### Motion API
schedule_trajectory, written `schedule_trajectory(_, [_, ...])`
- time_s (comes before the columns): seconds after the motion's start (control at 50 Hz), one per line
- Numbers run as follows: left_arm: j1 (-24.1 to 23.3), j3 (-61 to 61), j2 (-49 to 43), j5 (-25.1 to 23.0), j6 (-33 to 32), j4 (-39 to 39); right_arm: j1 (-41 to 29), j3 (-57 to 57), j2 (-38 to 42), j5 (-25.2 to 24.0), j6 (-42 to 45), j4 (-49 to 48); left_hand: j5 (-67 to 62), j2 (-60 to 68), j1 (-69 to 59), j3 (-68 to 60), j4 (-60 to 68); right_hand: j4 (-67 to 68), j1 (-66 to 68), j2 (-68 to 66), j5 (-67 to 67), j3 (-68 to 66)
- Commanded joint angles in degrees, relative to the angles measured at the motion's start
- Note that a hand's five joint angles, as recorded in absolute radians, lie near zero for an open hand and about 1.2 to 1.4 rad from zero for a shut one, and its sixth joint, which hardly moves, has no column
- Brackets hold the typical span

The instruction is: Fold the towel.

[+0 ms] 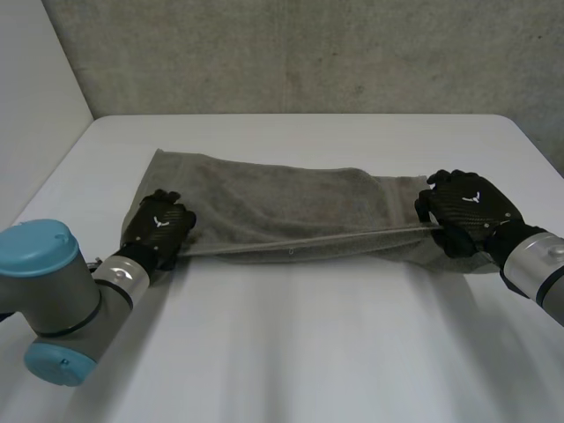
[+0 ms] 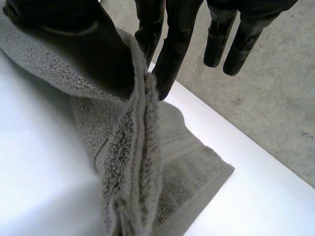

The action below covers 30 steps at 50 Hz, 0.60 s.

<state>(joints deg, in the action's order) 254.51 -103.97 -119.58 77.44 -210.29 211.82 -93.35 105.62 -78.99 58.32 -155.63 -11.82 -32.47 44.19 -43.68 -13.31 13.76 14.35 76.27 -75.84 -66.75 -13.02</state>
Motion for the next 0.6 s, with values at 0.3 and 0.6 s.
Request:
schedule_trajectory(0.3, [-0.07, -0.01, 0.93, 5.61, 0.41, 1.57, 5.72, -1.03, -4.59, 0.66, -7.23, 1.97, -0.55, -1.17, 0.66, 3.31, -3.76, -4.35, 3.73, -4.16, -3.25, 3.02])
schedule_trajectory(0.6, [0.72, -3.17, 8.21, 0.61, 0.32, -5.88, 5.11, -3.92, -4.85, 0.22, -5.83, 10.64, -37.53, 35.81, -36.32, 3.31, -3.76, -4.35, 3.73, -4.16, -3.25, 3.02])
